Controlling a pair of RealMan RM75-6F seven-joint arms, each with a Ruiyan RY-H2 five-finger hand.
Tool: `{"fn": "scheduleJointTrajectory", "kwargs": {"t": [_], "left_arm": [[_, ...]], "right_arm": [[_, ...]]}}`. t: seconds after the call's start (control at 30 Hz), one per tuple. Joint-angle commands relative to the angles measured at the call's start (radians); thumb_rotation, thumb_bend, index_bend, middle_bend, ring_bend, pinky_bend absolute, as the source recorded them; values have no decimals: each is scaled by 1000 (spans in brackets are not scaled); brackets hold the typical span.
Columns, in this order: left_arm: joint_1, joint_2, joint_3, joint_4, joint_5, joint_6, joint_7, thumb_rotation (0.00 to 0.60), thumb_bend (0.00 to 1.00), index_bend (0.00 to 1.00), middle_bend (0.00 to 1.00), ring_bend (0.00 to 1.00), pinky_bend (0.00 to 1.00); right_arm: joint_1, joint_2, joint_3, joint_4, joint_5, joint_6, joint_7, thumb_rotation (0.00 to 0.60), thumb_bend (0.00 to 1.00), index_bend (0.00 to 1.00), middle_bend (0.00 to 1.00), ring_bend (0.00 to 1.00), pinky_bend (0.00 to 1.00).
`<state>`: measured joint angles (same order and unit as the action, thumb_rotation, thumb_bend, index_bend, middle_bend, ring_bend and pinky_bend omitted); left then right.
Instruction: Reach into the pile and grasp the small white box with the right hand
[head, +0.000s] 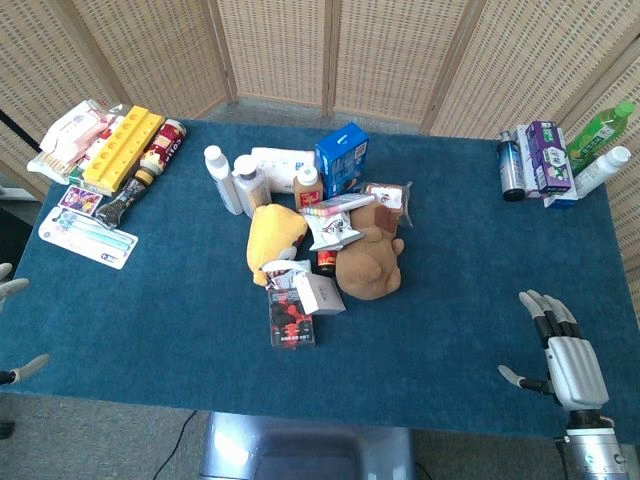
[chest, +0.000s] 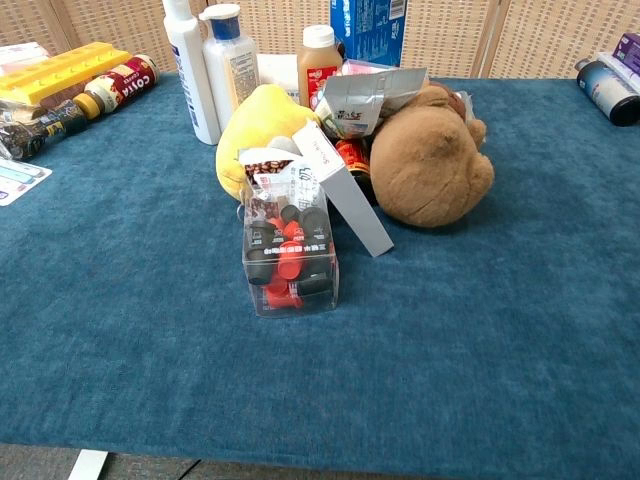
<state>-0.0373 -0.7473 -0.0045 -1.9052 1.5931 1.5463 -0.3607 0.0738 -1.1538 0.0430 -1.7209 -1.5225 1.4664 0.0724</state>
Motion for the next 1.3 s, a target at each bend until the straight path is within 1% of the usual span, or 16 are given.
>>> {"fn": "scheduleJointTrajectory", "kwargs": {"t": [0.03, 0.2, 0.3, 0.37, 0.43, 0.7, 0.87, 1.1, 1.3], "left_arm": [[0, 0, 1, -1, 0, -1, 1, 600, 0, 181, 0, 0, 0], [0, -2, 3, -3, 3, -3, 13, 600, 0, 182, 0, 0, 0], [-4, -6, 7, -8, 9, -14, 28, 600, 0, 182, 0, 0, 0], [-7, -9, 8, -11, 11, -21, 35, 600, 0, 182, 0, 0, 0], [-10, -11, 8, -13, 9, -25, 40, 600, 0, 182, 0, 0, 0], [-12, -10, 6, -11, 1, -28, 33, 600, 0, 182, 0, 0, 0], [-12, -8, 4, -5, -3, -26, 18, 600, 0, 181, 0, 0, 0], [-13, -6, 5, -1, -3, -26, 6, 600, 0, 182, 0, 0, 0], [-16, -7, 3, 1, -9, -33, 4, 600, 0, 182, 0, 0, 0]], "right_arm": [[3, 1, 0, 1, 1, -5, 6, 600, 0, 0, 0, 0, 0], [29, 9, -9, -11, -14, -55, 63, 600, 0, 0, 0, 0, 0], [68, 24, -14, -34, -32, -119, 150, 600, 0, 0, 0, 0, 0], [104, 39, -8, -54, -40, -166, 205, 600, 0, 0, 0, 0, 0], [138, 47, 6, -69, -49, -199, 226, 600, 0, 0, 0, 0, 0], [238, 31, 49, -146, -67, -275, 175, 600, 0, 0, 0, 0, 0], [296, -9, 63, -181, -71, -326, 115, 600, 0, 0, 0, 0, 0], [377, -104, 86, -164, -34, -403, 50, 600, 0, 0, 0, 0, 0], [441, -181, 122, -142, 21, -447, -1, 600, 0, 0, 0, 0, 0]]}}
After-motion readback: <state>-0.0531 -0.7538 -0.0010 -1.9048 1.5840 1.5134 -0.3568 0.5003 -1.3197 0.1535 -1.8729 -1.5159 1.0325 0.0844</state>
